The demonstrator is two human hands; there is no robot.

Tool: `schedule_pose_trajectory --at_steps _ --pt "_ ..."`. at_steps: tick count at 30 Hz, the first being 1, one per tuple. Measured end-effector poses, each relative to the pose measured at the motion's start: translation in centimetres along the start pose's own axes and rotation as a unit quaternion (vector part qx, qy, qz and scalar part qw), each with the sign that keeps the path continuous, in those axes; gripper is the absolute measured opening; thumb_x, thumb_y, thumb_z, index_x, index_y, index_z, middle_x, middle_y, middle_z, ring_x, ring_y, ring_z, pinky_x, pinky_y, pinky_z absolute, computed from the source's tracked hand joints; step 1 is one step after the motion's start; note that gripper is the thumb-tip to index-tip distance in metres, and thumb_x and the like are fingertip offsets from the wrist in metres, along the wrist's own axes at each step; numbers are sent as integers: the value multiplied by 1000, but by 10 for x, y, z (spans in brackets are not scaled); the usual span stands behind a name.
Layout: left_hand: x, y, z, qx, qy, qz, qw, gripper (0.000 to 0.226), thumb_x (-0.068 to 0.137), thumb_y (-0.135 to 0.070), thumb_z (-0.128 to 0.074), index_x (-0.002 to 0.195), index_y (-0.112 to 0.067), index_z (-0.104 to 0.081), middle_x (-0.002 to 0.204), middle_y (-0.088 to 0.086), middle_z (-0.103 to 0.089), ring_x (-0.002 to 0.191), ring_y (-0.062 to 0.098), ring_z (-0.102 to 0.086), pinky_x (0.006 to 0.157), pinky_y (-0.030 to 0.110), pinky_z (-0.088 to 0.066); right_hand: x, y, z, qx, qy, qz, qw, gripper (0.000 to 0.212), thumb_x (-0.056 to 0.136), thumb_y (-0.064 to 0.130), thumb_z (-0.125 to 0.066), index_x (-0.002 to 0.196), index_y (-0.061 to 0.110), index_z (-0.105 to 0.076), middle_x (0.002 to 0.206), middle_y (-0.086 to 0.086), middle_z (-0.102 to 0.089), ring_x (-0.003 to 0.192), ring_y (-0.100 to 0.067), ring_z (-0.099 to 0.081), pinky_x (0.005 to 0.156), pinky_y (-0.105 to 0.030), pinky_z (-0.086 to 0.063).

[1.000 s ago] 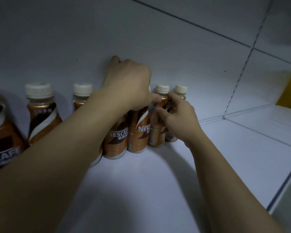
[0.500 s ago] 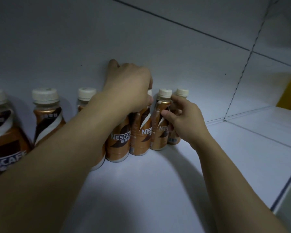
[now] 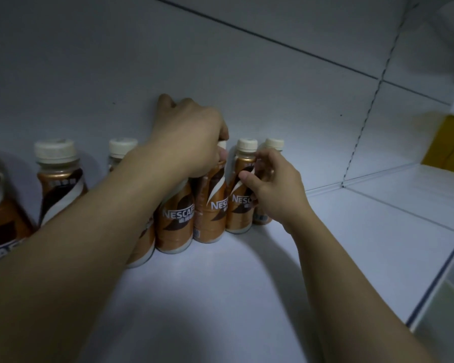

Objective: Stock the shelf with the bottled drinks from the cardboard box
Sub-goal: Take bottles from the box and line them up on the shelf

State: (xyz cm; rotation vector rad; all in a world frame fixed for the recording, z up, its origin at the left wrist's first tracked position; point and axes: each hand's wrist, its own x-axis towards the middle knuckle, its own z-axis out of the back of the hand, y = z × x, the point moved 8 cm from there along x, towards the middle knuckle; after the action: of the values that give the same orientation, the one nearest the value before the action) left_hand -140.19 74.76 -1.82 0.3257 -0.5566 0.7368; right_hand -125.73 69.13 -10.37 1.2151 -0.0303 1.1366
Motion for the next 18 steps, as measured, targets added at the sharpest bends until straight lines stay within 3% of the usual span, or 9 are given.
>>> schedule_pose_trajectory --at_steps 2,8,11,14,18 --pt "0 -2 1 7 -5 0 1000 33 87 -44 -61 119 -37 -63 107 -4 -65 113 26 -45 95 43 -24 0 -1 -1 16 5 -13 1000 31 82 26 -73 109 31 -58 93 14 -59 89 -15 -64 71 -43 -59" --pt "-2 -9 2 42 -10 -25 999 33 86 -44 -61 118 -33 -64 115 4 -59 110 28 -50 95 43 -27 -3 0 -4 38 27 -21 999 45 81 23 -75 121 30 -56 95 15 -58 91 -19 -66 64 -39 -61" --pt "-5 -11 2 62 -15 -33 997 35 86 -47 -58 116 -30 -64 116 7 -54 107 28 -51 95 44 -28 -3 3 3 22 23 -9 999 59 79 26 -77 131 27 -52 102 16 -61 97 -16 -64 76 -41 -60" --pt "-7 -8 0 67 -4 -10 998 44 80 -59 -59 107 -25 -65 101 6 -61 95 27 -56 89 42 -32 0 2 13 32 3 -9 999 64 79 29 -77 136 25 -49 119 4 -63 101 -18 -64 82 -45 -57" --pt "-8 -6 -3 -29 13 16 999 46 78 -47 -71 115 -20 -65 102 8 -69 94 29 -60 82 37 -45 0 6 9 -5 19 9 1000 56 79 30 -77 130 25 -56 103 9 -63 91 -11 -62 77 -41 -59"
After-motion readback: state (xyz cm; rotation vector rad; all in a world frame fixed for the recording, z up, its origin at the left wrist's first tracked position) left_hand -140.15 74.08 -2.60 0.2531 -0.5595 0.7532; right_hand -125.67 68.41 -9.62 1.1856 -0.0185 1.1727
